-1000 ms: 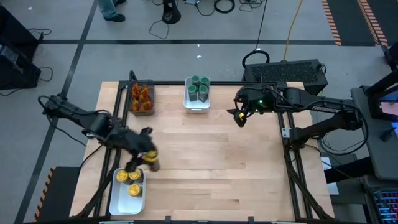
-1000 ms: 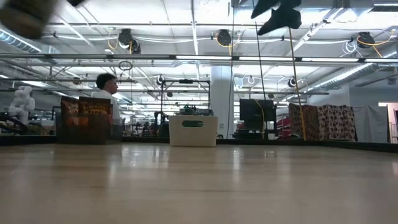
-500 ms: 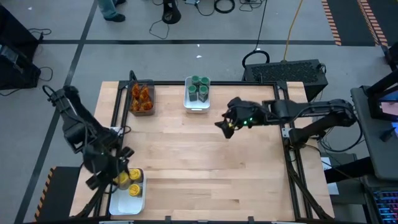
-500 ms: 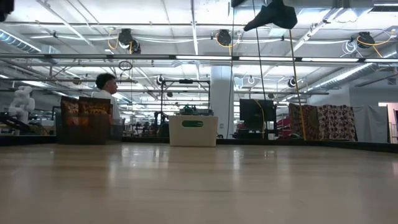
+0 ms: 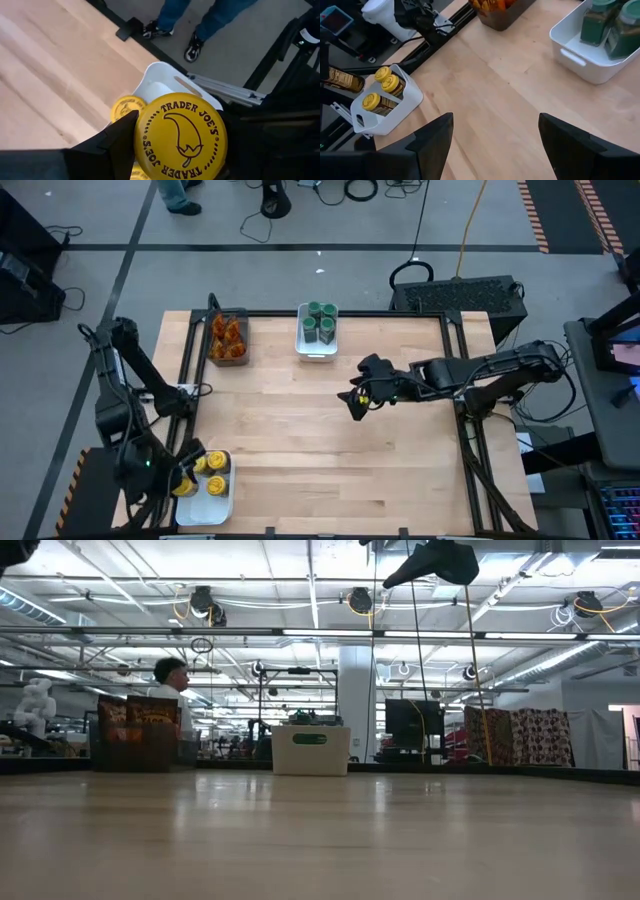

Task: Sort spices by type
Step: Put the yellow seasoning bottle into the bottom white bin

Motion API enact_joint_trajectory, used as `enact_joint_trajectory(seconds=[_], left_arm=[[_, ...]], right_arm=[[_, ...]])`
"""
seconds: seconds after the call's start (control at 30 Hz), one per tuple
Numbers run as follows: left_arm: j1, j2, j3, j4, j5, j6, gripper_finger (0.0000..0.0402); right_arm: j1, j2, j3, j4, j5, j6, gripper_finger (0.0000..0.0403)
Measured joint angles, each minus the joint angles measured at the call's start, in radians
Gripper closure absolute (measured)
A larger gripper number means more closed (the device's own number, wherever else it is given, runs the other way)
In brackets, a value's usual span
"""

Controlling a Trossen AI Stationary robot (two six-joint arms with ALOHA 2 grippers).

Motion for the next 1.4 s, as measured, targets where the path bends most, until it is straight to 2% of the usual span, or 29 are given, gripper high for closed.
enact_joint_trajectory(seconds=[0.37, 0.77, 1.2, 1.4], left_arm=[[-0.070, 0.090, -0.009, 0.068, -0.069, 0.004, 0.0159], [-0.115, 0.088, -0.150, 0.197, -0.107, -0.027, 0.0154], [-0.114, 0.074, -0.304, 0.385, -0.072, -0.024, 0.0152], [-0.111, 0.072, -0.323, 0.364, -0.086, -0.044, 0.0152]], right_arm=[[0.019, 0.009, 0.000, 0.042, 0.002, 0.005, 0.0126], [0.018, 0.009, 0.000, 0.040, -0.001, 0.000, 0.0126], [0.018, 0.009, 0.000, 0.037, -0.004, -0.006, 0.0126], [0.018, 0.009, 0.000, 0.035, -0.004, -0.008, 0.0126]])
